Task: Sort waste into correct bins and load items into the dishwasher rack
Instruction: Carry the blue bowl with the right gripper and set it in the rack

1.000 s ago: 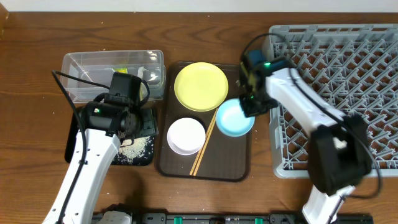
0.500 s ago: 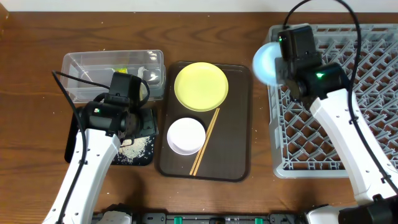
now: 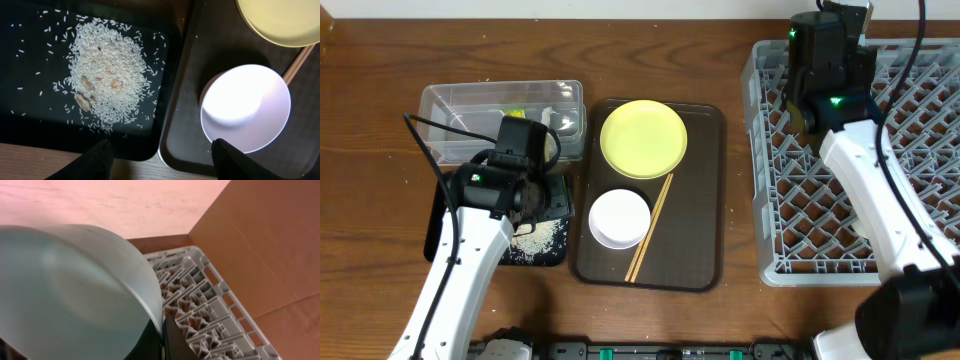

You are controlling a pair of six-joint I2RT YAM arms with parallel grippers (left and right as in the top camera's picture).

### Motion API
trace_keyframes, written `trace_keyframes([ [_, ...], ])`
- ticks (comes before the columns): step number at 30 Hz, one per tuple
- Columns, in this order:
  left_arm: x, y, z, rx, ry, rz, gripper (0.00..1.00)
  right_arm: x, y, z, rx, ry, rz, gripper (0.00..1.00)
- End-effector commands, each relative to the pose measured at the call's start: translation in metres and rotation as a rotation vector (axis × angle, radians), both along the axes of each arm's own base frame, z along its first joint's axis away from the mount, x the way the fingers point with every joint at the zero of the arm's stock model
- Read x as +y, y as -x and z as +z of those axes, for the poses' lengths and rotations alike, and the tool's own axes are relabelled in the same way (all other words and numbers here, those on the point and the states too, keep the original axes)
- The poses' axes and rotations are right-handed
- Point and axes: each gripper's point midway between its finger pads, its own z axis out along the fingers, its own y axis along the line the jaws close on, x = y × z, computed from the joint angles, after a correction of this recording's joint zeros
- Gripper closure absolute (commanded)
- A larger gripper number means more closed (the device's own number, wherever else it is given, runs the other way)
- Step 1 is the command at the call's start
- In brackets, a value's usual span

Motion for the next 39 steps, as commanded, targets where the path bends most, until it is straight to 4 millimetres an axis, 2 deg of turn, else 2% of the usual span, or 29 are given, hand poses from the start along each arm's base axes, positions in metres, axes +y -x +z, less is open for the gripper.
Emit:
trace_keyframes([
  [1, 0.003, -0.001, 0.000, 0.003, -0.010, 0.012, 0.34, -0.019, -0.007, -0.009, 0.036, 0.070, -0.055, 0.98],
  [7, 0.003, -0.001, 0.000, 0.004, -0.010, 0.012, 0.34, -0.026, -0.022, -0.046, 0.079, 0.120, -0.114, 0.99],
  [12, 0.003, -0.001, 0.000, 0.004, -0.009, 0.012, 0.34, -0.024, -0.033, -0.080, 0.130, 0.131, -0.109, 0.98],
  [18, -0.002, 0.000, 0.000, 0.009, 0.017, 0.004, 0.34, -0.009, -0.039, -0.111, 0.195, 0.149, -0.079, 0.98],
  [30, -0.002, 0.000, 0.000, 0.009, 0.017, 0.004, 0.34, 0.017, -0.027, -0.126, 0.286, 0.168, -0.026, 0.98],
  [39, -0.002, 0.000, 0.000, 0.009, 0.017, 0.004, 0.34, 0.021, 0.006, -0.138, 0.353, 0.099, -0.076, 0.99],
])
